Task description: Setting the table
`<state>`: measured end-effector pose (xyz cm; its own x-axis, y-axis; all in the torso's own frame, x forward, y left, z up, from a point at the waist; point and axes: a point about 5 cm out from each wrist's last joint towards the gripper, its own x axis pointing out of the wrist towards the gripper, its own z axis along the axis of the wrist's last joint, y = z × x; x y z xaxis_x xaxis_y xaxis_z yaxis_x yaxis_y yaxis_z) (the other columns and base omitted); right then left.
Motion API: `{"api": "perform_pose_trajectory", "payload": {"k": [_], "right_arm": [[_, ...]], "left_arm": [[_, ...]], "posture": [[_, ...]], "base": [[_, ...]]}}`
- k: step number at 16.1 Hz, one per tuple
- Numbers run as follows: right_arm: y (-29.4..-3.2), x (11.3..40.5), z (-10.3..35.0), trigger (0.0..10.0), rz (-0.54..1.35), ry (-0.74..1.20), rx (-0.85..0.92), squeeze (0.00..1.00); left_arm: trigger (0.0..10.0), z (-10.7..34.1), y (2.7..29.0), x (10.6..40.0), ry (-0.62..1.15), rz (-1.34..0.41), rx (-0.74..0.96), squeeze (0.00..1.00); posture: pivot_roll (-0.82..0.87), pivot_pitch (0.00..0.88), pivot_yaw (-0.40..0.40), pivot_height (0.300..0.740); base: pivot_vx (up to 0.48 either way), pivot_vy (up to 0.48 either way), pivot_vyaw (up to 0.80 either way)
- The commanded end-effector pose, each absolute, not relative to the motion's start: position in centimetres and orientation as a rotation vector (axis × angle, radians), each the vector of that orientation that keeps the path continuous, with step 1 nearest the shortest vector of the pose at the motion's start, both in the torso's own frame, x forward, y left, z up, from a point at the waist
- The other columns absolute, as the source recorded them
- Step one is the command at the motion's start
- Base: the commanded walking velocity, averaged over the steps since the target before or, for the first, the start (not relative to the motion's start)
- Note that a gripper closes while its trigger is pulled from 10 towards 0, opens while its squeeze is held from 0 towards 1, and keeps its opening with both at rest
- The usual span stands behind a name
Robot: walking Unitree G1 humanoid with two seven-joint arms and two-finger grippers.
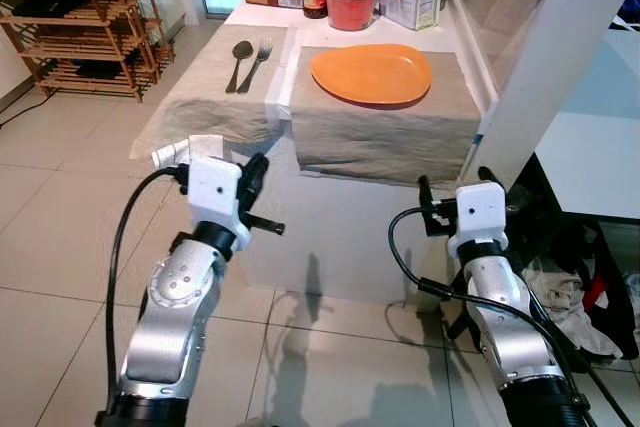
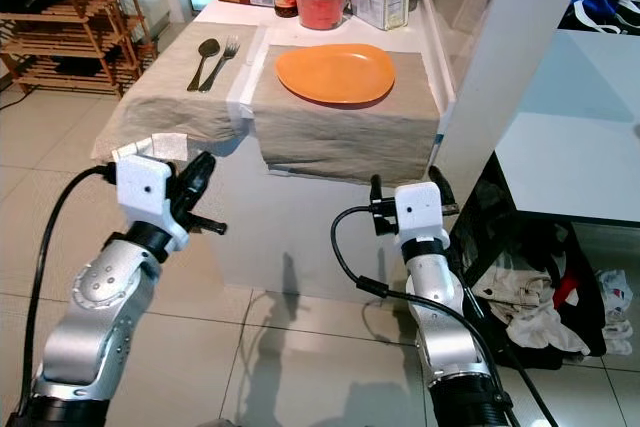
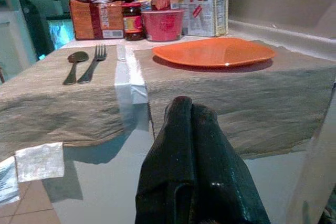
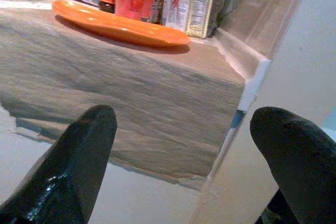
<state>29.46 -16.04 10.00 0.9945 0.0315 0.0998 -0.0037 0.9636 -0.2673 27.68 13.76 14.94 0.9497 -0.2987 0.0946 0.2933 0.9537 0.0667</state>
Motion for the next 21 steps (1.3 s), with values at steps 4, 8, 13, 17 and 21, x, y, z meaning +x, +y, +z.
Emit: {"api": "perform_pose_trajectory", "payload": {"k": [4,8,13,17,21], "right_arm": [[-15.1,30.0,10.4,10.0,0.072,-0.109,-0.273,0.00],[-14.8,30.0,10.4,10.0,0.071,-0.115,-0.274,0.00],[-14.8,30.2,10.3,10.0,0.079,-0.100,-0.282,0.00],[-14.8,30.2,10.3,10.0,0.074,-0.107,-0.290,0.00],[-14.5,30.3,10.2,10.0,0.094,-0.105,-0.290,0.00]], "left_arm": [[0.0,15.0,12.7,27.7,-0.099,-0.353,0.073,0.00],[0.0,14.9,12.3,27.8,-0.099,-0.362,0.110,0.00],[0.0,15.1,12.1,28.0,-0.108,-0.373,0.136,0.00],[0.0,15.0,11.9,28.0,-0.108,-0.376,0.144,0.00],[0.0,14.9,11.8,28.0,-0.114,-0.385,0.136,0.00]], "posture": [[0.01,0.000,0.036,0.740],[0.01,0.000,0.039,0.740],[0.00,0.000,0.039,0.740],[0.00,0.000,0.039,0.740],[0.00,0.000,0.035,0.740]], "base": [[0.000,0.360,-0.34],[0.154,0.335,-0.31],[0.000,0.000,-0.11],[0.000,0.000,-0.38],[0.195,0.000,0.00]]}}
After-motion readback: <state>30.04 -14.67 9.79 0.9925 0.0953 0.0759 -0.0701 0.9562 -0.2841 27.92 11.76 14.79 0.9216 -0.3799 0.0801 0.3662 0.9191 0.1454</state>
